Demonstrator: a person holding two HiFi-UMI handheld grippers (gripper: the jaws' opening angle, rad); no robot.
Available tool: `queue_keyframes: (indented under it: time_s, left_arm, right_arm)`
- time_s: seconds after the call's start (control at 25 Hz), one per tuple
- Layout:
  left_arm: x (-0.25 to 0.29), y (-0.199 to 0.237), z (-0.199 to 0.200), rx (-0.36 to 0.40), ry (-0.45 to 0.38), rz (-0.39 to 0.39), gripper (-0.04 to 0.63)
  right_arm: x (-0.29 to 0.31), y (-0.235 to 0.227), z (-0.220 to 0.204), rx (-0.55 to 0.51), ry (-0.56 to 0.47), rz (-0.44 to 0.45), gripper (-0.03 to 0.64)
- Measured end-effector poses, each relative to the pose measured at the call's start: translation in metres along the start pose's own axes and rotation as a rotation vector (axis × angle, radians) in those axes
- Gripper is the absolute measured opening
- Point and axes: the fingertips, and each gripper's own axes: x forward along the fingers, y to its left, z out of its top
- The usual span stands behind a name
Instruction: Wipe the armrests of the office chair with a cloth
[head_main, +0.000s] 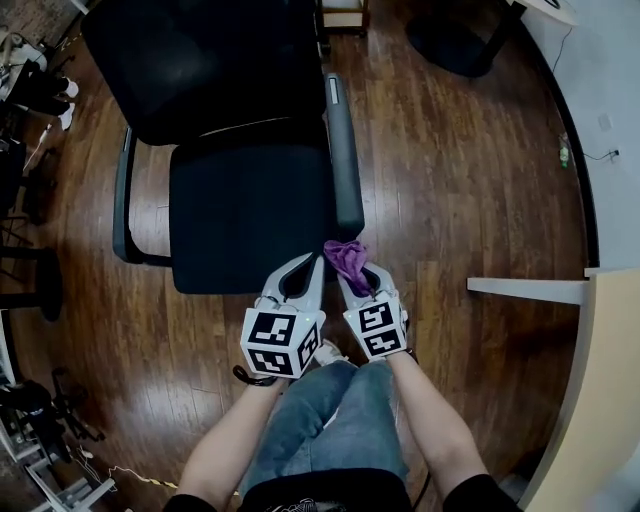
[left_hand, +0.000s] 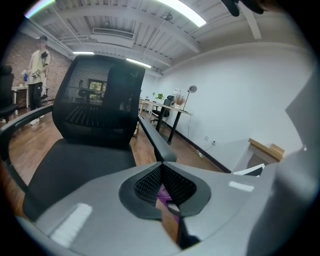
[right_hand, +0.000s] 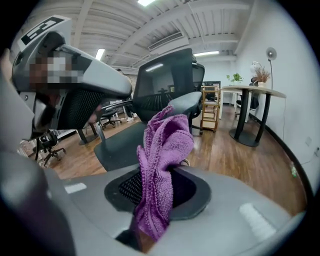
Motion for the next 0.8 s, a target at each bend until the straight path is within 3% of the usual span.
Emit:
queue_keyframes:
  time_s: [0.28, 0.56, 0.8]
  left_arm:
    - [-0.005, -0.008, 0.009, 0.026, 0.018, -0.006, 0.005]
    - [-0.009, -0.037, 0.051, 0.006, -0.015, -0.03, 0.005]
    - [0.009, -0.037, 0.095, 0.004, -0.059, -0.028, 0.005]
  right_arm:
    - [-0.022, -0.002, 0.018, 0.019, -0.039, -0.017, 0.095]
    - [-0.065, -0.026, 0.086, 0.015, -0.105, -0.048, 0.095]
    - [-0.067, -0.06, 0.157, -0.002, -0.181, -0.064, 0.095]
